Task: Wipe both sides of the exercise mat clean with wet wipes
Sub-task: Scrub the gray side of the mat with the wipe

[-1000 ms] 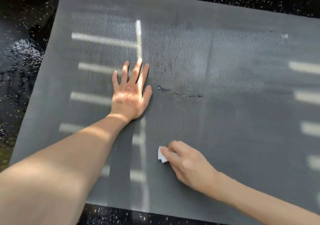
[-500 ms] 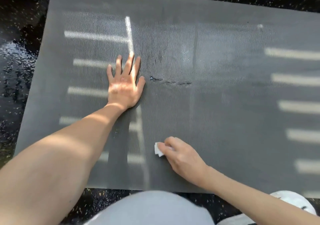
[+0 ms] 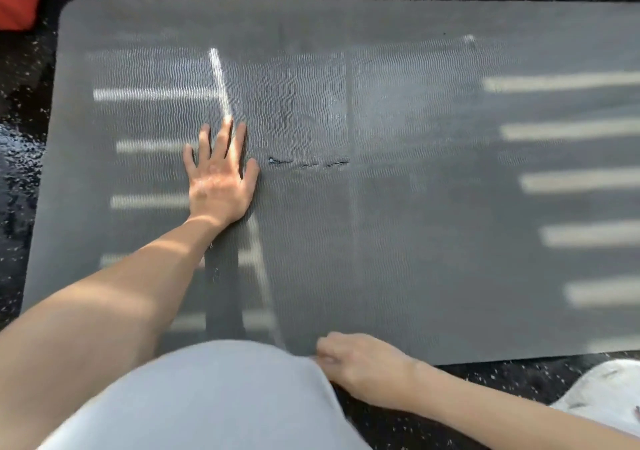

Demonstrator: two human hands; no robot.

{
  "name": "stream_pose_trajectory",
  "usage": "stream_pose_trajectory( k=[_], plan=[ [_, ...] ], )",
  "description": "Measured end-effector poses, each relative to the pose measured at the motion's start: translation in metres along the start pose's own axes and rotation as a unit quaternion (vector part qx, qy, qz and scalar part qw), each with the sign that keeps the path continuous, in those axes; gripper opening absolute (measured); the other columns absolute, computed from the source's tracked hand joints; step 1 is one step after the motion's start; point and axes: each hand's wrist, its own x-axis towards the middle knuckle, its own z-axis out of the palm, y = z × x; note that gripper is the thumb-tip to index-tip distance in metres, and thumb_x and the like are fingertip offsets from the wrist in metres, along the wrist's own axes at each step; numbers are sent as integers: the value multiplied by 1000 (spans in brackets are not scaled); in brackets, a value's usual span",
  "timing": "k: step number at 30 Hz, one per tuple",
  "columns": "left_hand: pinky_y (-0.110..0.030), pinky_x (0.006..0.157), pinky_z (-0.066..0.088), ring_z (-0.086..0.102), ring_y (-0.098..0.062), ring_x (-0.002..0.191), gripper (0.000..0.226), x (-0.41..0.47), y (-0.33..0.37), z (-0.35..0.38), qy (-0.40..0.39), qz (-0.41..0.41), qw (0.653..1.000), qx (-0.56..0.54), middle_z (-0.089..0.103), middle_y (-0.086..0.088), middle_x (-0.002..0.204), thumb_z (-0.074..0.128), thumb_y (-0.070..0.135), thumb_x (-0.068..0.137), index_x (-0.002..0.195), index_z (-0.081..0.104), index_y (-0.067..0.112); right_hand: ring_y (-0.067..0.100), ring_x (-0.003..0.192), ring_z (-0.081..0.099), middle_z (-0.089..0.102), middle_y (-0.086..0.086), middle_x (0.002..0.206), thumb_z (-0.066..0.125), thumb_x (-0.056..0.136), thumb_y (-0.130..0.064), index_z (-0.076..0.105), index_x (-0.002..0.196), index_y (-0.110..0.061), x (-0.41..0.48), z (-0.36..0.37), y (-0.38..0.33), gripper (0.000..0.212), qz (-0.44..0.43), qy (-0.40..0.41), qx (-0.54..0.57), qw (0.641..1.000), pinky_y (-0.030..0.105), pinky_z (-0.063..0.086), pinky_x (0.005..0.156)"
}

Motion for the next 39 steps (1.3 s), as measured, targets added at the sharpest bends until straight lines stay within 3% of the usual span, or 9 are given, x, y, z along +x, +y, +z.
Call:
stream_pose_trajectory(
  k=[3, 8, 12, 18, 20, 23, 29, 34, 39],
  plan=[
    [-57, 116, 10, 15, -35, 148, 65, 1, 2, 2, 1, 2, 1000, 6, 19, -3, 163, 24, 47, 96, 156, 25, 19, 13, 64, 38, 43, 1, 83, 44, 91, -12, 55, 104, -10, 3, -17, 18, 17, 100, 86, 7, 991, 23, 31, 52],
    [-59, 115, 10, 14, -42, 147, 63, 2, 14, -1, 0, -23, 1000, -10, 19, -9, 163, 30, 38, 96, 154, 28, 13, 10, 68, 33, 36, -3, 84, 54, 90, -16, 59, 100, -16, -27, -10, -4, 11, 41, -12, 1, 999, 21, 22, 56],
    [-55, 118, 3, 1, -44, 148, 60, 3, 60, -6, -27, -135, 989, -48, 2, -11, 165, 33, 33, 103, 158, 15, 14, 12, 65, 35, 42, 1, 82, 63, 83, -2, 60, 97, -9, -5, -31, 31, 17, 128, 93, 12, 987, 21, 22, 54],
    [-53, 119, 3, 1, -33, 151, 56, 5, 97, 5, -32, 47, 998, 0, 2, -1, 166, 26, 42, 104, 157, 11, 32, 9, 66, 24, 32, -3, 84, 40, 89, -13, 58, 92, -16, -25, -14, 2, 18, 41, 19, 18, 999, 20, 25, 50],
    [-53, 119, 2, 2, -29, 152, 56, 10, 101, 15, -31, 46, 998, 8, 3, 2, 166, 26, 43, 104, 157, 11, 33, 13, 66, 38, 44, 1, 85, 44, 87, -8, 62, 96, -10, -9, -27, 27, 20, 55, 40, 2, 998, 24, 36, 50],
    [-52, 119, 2, 5, -28, 152, 57, 8, 98, 19, -8, 45, 999, 3, 7, 2, 166, 28, 43, 103, 157, 14, 34, 16, 65, 36, 44, 5, 82, 59, 81, 3, 61, 96, -5, 11, -36, 50, 17, 139, 133, 26, 981, 25, 27, 50],
    [-54, 119, 7, 8, -29, 151, 62, 9, 97, 20, -21, 48, 999, 16, 10, 2, 165, 17, 48, 97, 157, 17, 32, 12, 64, 29, 39, 0, 82, 44, 89, -10, 61, 94, -12, -13, -25, 25, 18, 39, 54, 35, 997, 24, 27, 50],
    [-55, 116, 13, 16, -30, 149, 62, 11, 97, 19, -11, 44, 999, 11, 18, 1, 164, 24, 48, 95, 155, 26, 31, 19, 68, 36, 41, 6, 86, 53, 79, 5, 57, 96, -7, 30, -55, 89, 21, 186, 221, 34, 957, 28, 27, 53],
    [-56, 114, 16, 20, -32, 147, 65, 13, 99, 19, -16, 37, 999, 31, 22, -1, 163, 23, 47, 95, 156, 25, 23, 18, 69, 36, 41, 5, 86, 45, 84, -6, 62, 94, -8, 22, -57, 81, 20, 122, 182, 34, 975, 23, 20, 55]
  ],
)
